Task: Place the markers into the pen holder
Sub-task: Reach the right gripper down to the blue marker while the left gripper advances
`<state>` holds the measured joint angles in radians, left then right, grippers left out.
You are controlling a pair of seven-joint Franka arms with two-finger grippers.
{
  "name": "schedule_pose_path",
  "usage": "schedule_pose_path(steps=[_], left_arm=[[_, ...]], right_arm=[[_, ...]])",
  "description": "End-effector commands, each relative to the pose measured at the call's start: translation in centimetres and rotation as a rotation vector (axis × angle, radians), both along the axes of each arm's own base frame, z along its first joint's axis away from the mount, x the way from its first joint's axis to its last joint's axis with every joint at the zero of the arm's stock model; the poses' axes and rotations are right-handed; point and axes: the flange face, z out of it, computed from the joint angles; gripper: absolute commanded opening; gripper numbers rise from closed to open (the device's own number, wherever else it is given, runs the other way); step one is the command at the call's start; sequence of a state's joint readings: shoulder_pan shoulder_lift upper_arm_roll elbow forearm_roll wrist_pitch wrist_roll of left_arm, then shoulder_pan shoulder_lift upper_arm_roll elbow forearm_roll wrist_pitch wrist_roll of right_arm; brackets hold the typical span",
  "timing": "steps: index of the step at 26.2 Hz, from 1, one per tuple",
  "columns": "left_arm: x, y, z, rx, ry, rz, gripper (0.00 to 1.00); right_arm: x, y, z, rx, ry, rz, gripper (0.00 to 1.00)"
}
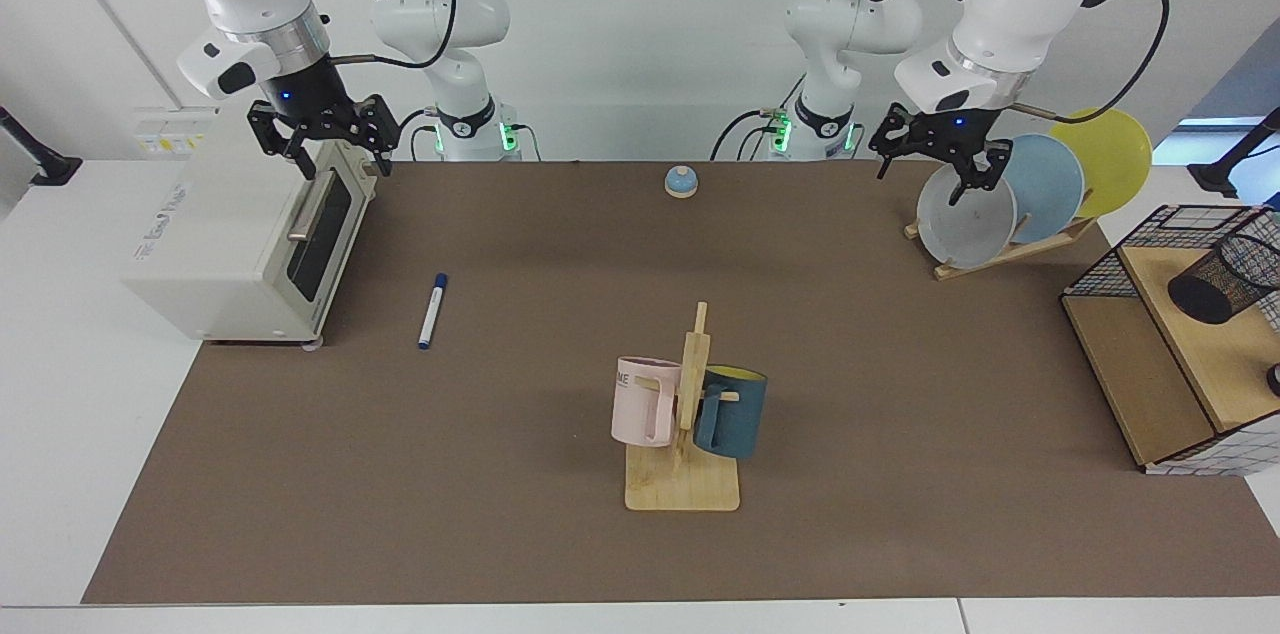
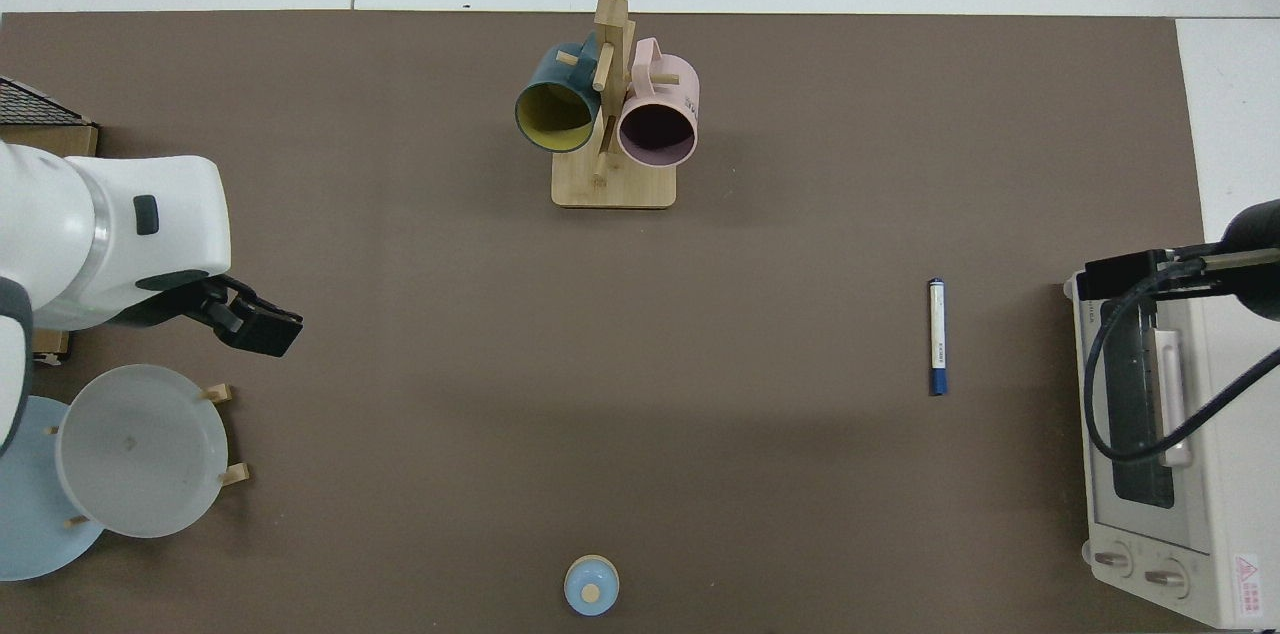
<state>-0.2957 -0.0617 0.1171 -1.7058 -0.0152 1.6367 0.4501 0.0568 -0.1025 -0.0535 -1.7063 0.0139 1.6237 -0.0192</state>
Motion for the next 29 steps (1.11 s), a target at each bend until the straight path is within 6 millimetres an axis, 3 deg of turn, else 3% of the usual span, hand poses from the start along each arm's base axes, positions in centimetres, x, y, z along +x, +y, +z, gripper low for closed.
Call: schedule_pose_path(steps=[1,7,13,19,25,29], left_arm=[[-0.3,-0.2,0.1,-0.028,-0.025,-0.084,1.00],[0.3,1.8,0.1,-0.016,-0.039,0.029,1.00],[0.2,1.9,0.1,-0.016,-0.026,0.233,1.00],[0.2,1.9,0.0,-0.016,-0.024,0.248,1.00],[0.2,1.9,-0.2,-0.014,-0.019,0.271,1.00],[0.0,1.5,-0.2,-0.016,-0.010,0.262,1.00]], right_arm=[[-0.3,-0.4,-0.2,0.004,0.012,0.001,1.00],[-0.4,-0.6,-0.4,0.004,0.020,-0.001,1.00],[-0.4,-0.8,-0.3,0.004,0.020,-0.004,1.00],[-0.2,-1.8,-0.3,0.004,0.012,-0.024,1.00],[0.3,-1.5,-0.9,-0.002,-0.035,-0.017,1.00],[1.7,-1.3,-3.9,-0.005,-0.035,-0.018,1.00]])
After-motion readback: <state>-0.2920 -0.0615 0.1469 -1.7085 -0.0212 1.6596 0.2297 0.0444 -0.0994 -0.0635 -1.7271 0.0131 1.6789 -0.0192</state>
